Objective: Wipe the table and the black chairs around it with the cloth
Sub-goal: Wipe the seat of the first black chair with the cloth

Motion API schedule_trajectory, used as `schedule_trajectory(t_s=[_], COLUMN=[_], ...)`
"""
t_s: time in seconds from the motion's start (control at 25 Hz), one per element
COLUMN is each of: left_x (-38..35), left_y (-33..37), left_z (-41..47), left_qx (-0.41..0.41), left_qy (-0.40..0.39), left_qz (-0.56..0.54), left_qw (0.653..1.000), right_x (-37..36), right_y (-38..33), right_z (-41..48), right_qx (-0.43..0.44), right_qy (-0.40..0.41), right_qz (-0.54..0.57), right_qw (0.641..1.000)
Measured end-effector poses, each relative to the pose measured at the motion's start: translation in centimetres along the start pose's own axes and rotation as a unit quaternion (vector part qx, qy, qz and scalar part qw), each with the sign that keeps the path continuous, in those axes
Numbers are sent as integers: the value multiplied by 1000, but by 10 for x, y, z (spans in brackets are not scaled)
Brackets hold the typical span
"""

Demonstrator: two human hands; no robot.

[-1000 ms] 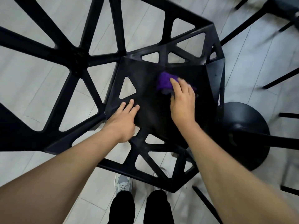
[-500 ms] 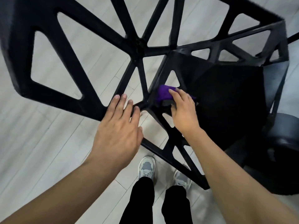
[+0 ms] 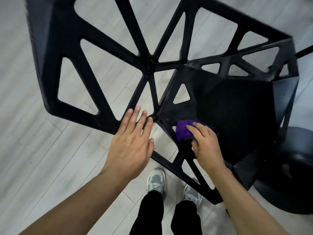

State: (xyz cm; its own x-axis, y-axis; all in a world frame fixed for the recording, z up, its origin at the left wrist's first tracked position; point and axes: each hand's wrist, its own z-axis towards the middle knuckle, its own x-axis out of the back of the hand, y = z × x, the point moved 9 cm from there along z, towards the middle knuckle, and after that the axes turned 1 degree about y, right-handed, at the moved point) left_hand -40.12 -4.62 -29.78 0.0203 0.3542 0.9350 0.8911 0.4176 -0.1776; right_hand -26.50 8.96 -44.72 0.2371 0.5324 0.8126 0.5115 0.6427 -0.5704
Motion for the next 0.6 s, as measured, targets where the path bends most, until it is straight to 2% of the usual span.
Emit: schedule_trajectory(t_s=[0.08,0.16,0.24,0.32,0.36,0.44,0.6], left_x=[30,75,125,166,181,201,203], left_y=[-11,-32,-57,-85,-103,-139,-178], left_z=[1,2,5,16,25,49,89], left_qx=[-23,-21,-9,10,24,43,17], left_qy=[46,123,204,259,271,260,185], left_qz=[-16,-14,-5,18,30,18,-155], left_qw=[999,992,979,966,962,964,970], right_x=[9,6,9,13,21,39,41], right_y=[10,10,2,-21,-43,-89,-154], right_z=[-14,-11,2,30,51,103,166], right_qx=[-76,-169,-240,-253,-236,-192,-226], right_qy=[50,98,152,162,162,182,185], right_qz=[-15,33,170,323,377,418,509], right_qw=[996,980,944,898,881,869,810])
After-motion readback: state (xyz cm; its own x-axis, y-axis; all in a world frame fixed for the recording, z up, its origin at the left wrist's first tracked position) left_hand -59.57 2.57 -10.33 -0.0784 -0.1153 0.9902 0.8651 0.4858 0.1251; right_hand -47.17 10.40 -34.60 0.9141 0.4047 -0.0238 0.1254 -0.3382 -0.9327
